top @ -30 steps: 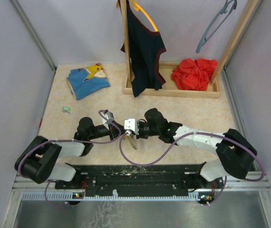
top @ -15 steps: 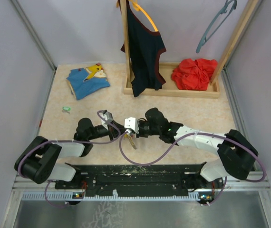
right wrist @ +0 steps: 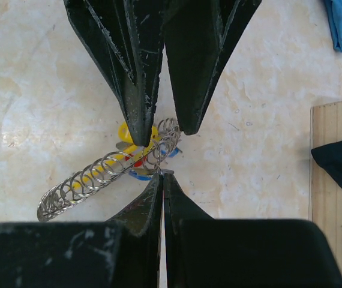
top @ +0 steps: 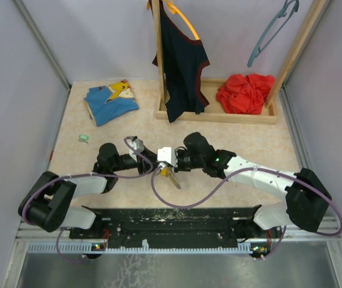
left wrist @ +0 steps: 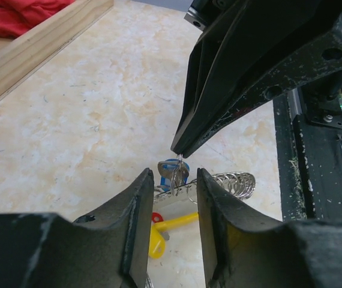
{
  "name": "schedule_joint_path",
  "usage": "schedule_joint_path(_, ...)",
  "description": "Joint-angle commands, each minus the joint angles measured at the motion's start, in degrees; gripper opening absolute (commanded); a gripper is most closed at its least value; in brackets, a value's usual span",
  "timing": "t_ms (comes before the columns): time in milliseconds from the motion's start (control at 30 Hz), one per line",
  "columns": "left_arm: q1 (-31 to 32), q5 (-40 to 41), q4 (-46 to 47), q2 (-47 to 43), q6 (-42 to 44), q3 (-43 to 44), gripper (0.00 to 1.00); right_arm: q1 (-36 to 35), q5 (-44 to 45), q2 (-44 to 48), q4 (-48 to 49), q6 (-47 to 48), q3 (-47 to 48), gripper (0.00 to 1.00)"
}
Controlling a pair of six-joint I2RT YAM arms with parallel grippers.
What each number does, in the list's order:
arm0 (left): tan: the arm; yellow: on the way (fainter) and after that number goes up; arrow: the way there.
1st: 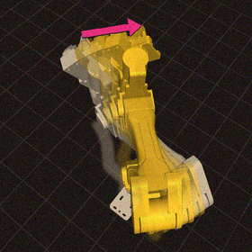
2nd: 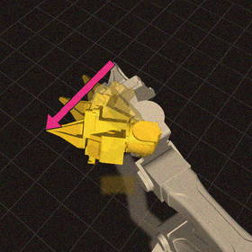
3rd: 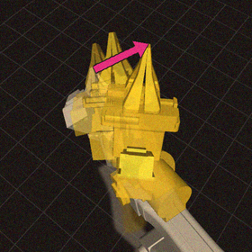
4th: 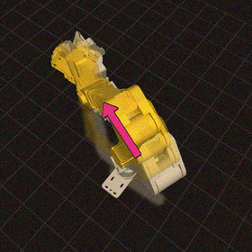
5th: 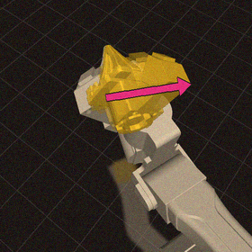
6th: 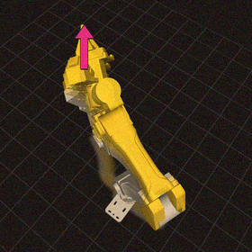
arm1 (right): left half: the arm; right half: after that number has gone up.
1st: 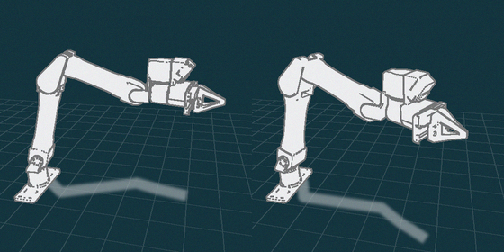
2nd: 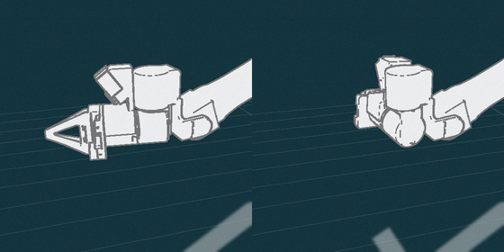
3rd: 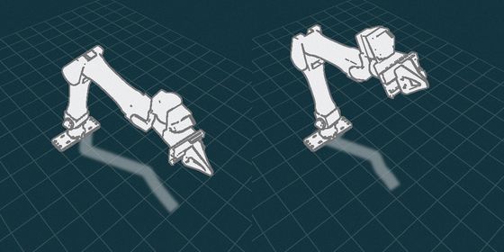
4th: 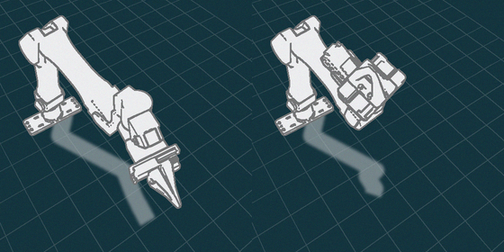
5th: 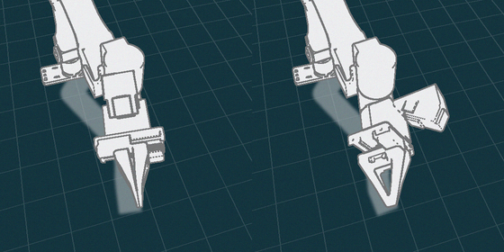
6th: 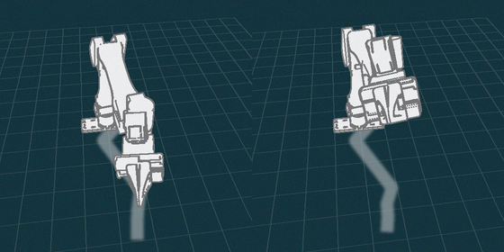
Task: Put the keys on the keyring
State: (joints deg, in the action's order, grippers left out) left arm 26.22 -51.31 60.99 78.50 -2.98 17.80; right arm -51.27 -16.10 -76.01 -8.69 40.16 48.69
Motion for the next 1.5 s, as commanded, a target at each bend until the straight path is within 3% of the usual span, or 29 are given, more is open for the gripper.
schedule_joint_path(0, -0.21, -4.52, -5.72, -0.24, 2.58, 3.26, 0.42, -0.50, -0.78, 1.22, -0.06, 1.15, 3.73, 0.00)
schedule_joint_path(333, -0.15, -10.42, -11.65, 4.75, 4.88, 7.53, 0.47, -0.59, -1.99, 0.78, -0.28, 1.60, 4.41, 0.00)
schedule_joint_path(500, 0.40, -10.71, -16.51, 5.92, 7.30, 9.24, 0.46, -0.59, -2.05, 0.77, -0.27, 1.66, 4.44, 0.00)
schedule_joint_path(900, 1.86, -11.05, -17.81, 8.17, 8.10, 10.82, 0.41, -1.20, -3.39, 0.60, -0.47, 1.59, 4.96, 0.00)
schedule_joint_path(1033, 2.40, -11.05, -17.72, 8.60, 8.05, 11.14, 0.31, -1.29, -3.45, 0.62, -0.43, 1.55, 5.05, 0.00)
schedule_joint_path(1200, 2.71, -9.71, -17.82, 7.93, 8.49, 10.68, 0.00, -1.33, -2.50, 1.49, -0.61, 1.13, 3.98, 0.00)
schedule_joint_path(1467, 2.31, -8.12, -18.24, 5.35, 8.56, 9.80, 0.00, -0.60, 0.99, 5.44, -0.42, -1.80, -1.17, 0.00)
